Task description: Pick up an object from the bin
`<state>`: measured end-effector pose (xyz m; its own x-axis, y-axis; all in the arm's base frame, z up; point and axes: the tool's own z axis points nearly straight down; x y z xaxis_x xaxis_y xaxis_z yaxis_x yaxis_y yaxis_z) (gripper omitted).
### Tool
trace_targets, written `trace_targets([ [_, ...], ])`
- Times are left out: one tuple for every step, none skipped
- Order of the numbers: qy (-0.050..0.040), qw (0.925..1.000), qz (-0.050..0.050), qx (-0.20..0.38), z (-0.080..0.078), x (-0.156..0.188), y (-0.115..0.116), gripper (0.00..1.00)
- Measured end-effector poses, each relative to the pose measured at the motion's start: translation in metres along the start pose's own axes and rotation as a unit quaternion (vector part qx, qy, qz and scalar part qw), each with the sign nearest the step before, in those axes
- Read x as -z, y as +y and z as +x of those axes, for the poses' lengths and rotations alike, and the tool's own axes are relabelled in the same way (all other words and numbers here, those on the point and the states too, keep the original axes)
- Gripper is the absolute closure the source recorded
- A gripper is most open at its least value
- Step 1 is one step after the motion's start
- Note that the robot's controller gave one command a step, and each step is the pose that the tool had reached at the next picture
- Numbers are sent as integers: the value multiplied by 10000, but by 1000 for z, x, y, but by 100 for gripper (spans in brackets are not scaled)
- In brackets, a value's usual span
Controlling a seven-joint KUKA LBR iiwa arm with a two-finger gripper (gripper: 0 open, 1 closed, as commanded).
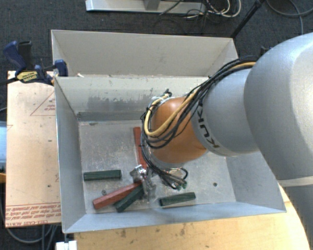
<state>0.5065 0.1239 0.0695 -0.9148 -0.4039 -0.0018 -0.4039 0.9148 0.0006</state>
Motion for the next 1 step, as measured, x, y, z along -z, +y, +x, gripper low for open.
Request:
trace_targets([
  [-40, 10000, 9, -1, -2, 106, 0, 100],
])
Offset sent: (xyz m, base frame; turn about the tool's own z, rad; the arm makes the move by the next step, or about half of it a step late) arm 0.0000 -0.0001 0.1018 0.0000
